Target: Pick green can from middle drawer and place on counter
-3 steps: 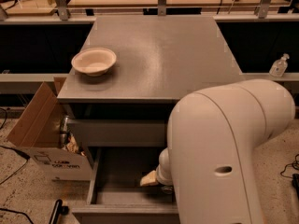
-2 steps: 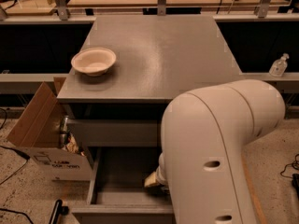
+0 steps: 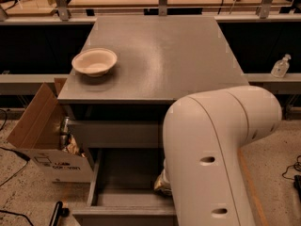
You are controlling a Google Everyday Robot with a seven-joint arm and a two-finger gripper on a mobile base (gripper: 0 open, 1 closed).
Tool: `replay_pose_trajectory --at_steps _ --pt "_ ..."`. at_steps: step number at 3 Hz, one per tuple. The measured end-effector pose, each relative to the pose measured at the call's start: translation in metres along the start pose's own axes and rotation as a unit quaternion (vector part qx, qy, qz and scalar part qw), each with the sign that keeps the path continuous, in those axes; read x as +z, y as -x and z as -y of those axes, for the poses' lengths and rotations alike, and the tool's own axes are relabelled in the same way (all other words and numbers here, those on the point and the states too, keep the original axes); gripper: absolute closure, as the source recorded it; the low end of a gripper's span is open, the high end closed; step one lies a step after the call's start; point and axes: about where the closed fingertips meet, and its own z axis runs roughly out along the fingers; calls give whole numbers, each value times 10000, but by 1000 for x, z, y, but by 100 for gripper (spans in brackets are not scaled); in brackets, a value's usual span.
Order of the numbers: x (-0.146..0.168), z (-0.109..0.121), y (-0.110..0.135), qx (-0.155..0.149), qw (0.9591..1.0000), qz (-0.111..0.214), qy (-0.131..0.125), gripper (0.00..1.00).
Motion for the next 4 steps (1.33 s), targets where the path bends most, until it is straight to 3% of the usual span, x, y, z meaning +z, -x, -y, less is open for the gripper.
replay_pose_trajectory --at_steps 2,3,4 --pt "-3 0 0 0 10000 0 0 61" --pt "-16 1 1 -21 9995 163 287 77" --pt "-58 -26 21 -137 9920 613 1096 83"
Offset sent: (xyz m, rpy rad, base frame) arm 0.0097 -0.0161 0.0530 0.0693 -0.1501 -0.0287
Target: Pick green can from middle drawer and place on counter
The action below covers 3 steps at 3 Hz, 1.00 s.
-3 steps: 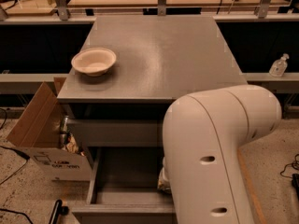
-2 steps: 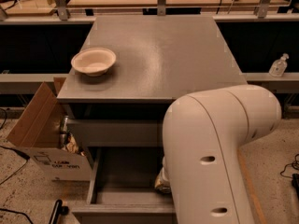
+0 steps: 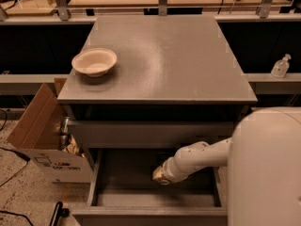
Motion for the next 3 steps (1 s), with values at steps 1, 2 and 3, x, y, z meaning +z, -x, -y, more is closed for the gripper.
replay_pose_trajectory --at_steps 1,2,3 --pt "-15 -30 17 207 9972 26 723 83" --pt "-33 -53 7 341 9862 -283 1598 84" --pt "-56 -57 -40 228 9633 -782 2556 100"
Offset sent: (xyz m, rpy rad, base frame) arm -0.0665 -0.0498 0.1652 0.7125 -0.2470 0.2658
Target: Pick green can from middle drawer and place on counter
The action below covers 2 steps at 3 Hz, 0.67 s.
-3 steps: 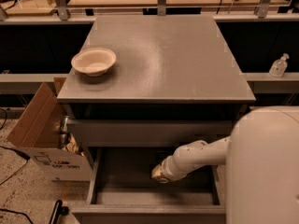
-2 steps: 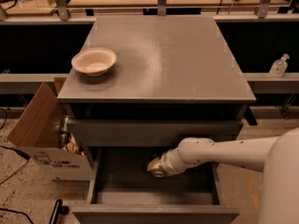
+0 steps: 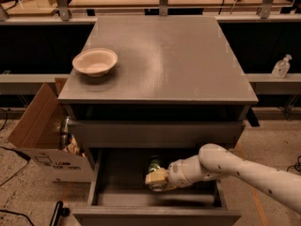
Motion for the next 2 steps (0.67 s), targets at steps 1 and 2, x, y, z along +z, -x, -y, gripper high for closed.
replay_pose_trajectory --at_steps 1,2 --pt "-43 -4 -43 -420 9975 -166 538 100" --pt "-116 -15 -65 -1181 9891 221 854 100"
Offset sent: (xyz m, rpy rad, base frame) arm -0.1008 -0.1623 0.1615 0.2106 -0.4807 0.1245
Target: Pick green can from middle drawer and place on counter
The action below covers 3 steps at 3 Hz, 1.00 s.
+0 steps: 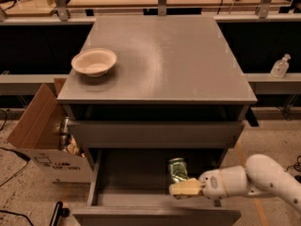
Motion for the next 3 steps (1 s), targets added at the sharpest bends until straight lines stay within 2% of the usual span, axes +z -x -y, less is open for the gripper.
replay_pose_trajectory --at_steps 1,2,3 --pt "-65 -28 14 -663 9970 387 78 100" --pt "-121 -46 51 -968 9936 581 104 100" --pt "-157 -68 97 -1162 9914 582 177 100"
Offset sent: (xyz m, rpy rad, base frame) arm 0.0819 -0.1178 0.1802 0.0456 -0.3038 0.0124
